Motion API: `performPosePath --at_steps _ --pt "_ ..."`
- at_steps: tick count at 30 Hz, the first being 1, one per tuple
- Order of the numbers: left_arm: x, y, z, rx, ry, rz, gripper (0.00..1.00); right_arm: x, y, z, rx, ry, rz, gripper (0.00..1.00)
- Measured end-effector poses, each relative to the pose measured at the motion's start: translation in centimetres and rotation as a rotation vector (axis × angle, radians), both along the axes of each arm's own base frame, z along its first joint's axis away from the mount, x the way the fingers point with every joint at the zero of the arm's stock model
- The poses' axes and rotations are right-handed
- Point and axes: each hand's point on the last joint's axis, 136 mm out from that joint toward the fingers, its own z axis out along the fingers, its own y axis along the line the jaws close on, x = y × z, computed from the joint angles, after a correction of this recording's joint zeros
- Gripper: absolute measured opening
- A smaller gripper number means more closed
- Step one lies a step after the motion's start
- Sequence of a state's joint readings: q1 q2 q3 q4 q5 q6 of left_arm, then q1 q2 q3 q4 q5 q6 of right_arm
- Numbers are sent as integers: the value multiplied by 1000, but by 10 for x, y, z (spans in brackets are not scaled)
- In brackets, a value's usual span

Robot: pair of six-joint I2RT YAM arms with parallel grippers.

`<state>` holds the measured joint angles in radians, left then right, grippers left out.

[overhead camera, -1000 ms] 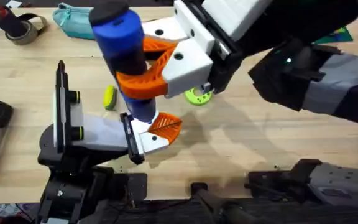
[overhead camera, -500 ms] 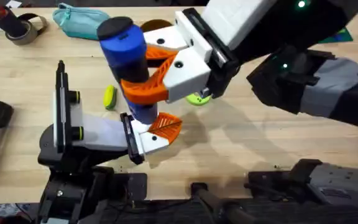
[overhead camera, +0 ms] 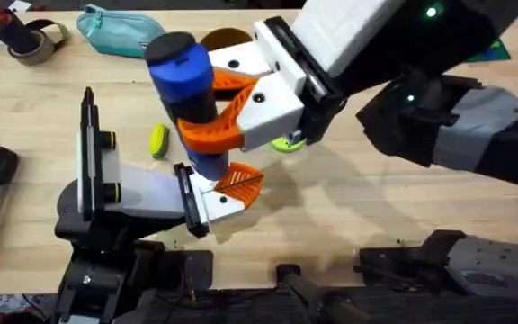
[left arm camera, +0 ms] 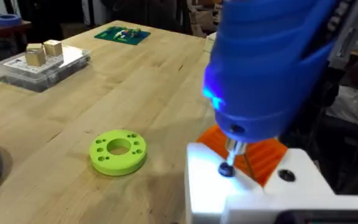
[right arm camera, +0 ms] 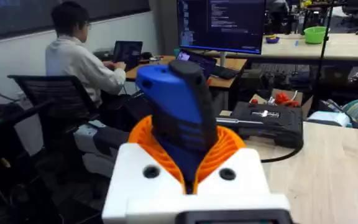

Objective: Pick up the gripper from the table and insert it into the empty holder that is missing its gripper. Then pick up a screw, insert it into the mounting hole, and use the screwdriver to tighten it. Finally, clean up the table by picking up the vegetable and placing it into the bucket.

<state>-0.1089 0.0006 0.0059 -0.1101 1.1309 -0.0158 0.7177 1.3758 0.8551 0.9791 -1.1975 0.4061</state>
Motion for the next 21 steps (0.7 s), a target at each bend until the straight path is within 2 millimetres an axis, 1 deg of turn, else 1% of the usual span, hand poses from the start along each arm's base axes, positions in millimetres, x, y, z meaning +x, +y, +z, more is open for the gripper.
performPosePath --at_steps 21 --pt "0 0 0 0 0 0 22 1 0 -1 3 -8 -2 42"
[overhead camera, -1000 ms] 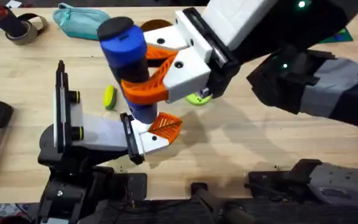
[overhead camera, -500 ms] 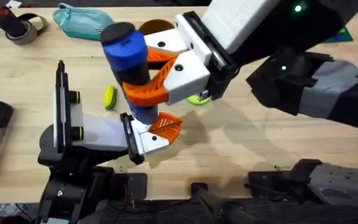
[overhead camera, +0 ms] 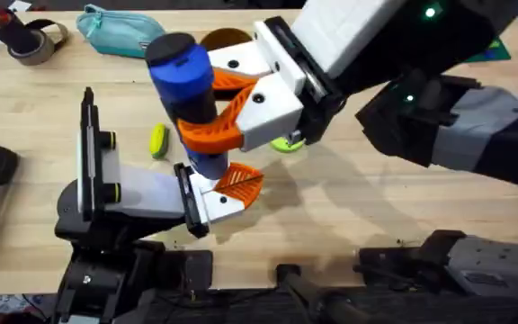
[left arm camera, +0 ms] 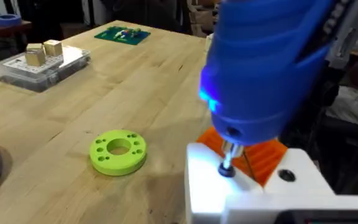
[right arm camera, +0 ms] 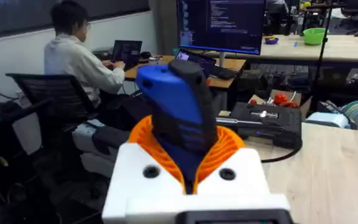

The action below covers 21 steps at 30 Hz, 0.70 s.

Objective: Pick up the gripper from the table and insert it into the empty holder that is missing its gripper. Then pick up a screw, insert it into the mounting hole, and use the screwdriver to tighten it. Finally, clean up the table by picking up the vegetable and placing it into the bucket.

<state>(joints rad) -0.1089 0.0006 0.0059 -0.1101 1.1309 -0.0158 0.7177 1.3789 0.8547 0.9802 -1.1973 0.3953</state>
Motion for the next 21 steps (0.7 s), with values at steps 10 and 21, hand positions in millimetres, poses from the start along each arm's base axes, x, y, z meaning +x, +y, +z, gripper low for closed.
performPosePath --at_steps 10,21 --pt "0 0 0 0 0 0 22 4 3 -5 -8 12 -4 42" --pt "0 0 0 0 0 0 22 4 3 -5 -9 12 -4 41"
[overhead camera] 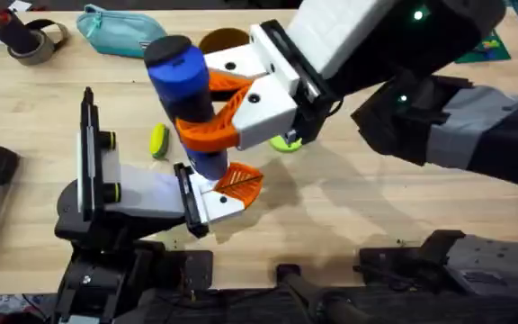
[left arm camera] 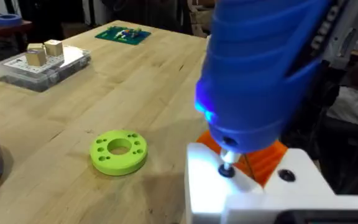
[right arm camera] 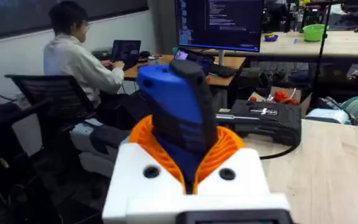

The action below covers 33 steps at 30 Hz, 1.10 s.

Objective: Pick up the gripper from the table and insert it into the empty holder that is missing its gripper. Then pick up a screw, insert it into the mounting hole, and use the screwdriver to tighten it. Finally, clean up the table by picking up the vegetable and placing it into the bucket.

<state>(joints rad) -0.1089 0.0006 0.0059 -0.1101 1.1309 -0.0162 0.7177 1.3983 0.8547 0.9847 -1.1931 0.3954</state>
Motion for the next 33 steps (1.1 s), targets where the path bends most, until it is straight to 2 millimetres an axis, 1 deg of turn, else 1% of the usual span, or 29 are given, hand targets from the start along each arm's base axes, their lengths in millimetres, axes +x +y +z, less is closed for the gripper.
performPosePath --at_steps 23,30,31,33 --pt "0 0 0 0 0 0 22 0 0 0 -1 1 0 43" --pt "0 0 0 0 0 0 22 4 2 6 7 34 -27 42" --pt "0 0 0 0 0 0 22 6 3 8 -4 47 -25 43" --pt "0 0 0 0 0 0 22 10 6 18 -22 66 -25 43"
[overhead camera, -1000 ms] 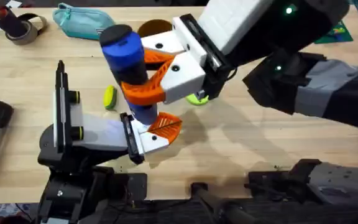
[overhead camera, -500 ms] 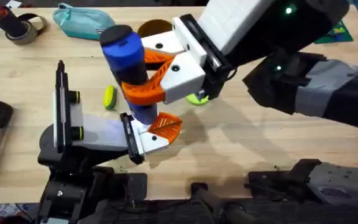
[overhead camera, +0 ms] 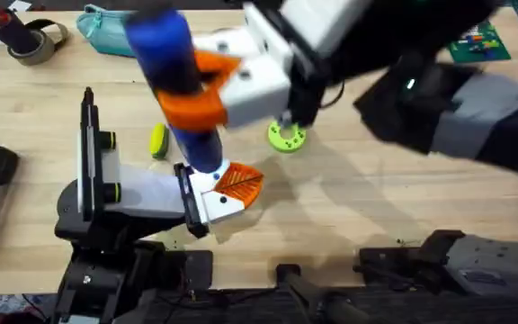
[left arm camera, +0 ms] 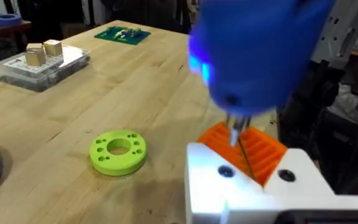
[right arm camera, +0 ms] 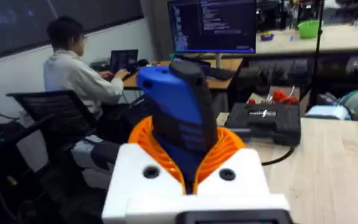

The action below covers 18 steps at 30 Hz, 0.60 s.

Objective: Pick up the gripper from the table and insert it into the empty holder that is missing its gripper. Then pick up a screw, insert it into the mounting hole, and use the screwdriver to tighten it. Finally, clean up the table by picking up the vegetable and placing it into the bucket.

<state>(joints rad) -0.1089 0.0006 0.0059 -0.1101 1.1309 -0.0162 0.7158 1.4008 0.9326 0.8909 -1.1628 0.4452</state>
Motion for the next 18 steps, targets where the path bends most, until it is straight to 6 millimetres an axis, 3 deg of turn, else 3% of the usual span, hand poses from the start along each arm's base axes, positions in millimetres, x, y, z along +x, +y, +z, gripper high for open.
performPosePath --at_steps 6,10,13,18 --pt "0 0 0 0 0 -2 22 27 -3 59 -85 42 -49 43" --pt "0 0 0 0 1 -2 22 40 -18 78 -121 13 -108 42" --pt "0 0 0 0 1 -2 22 52 -30 73 -170 20 -162 40" --pt "0 0 0 0 1 -2 22 80 -51 39 -286 55 -286 42"
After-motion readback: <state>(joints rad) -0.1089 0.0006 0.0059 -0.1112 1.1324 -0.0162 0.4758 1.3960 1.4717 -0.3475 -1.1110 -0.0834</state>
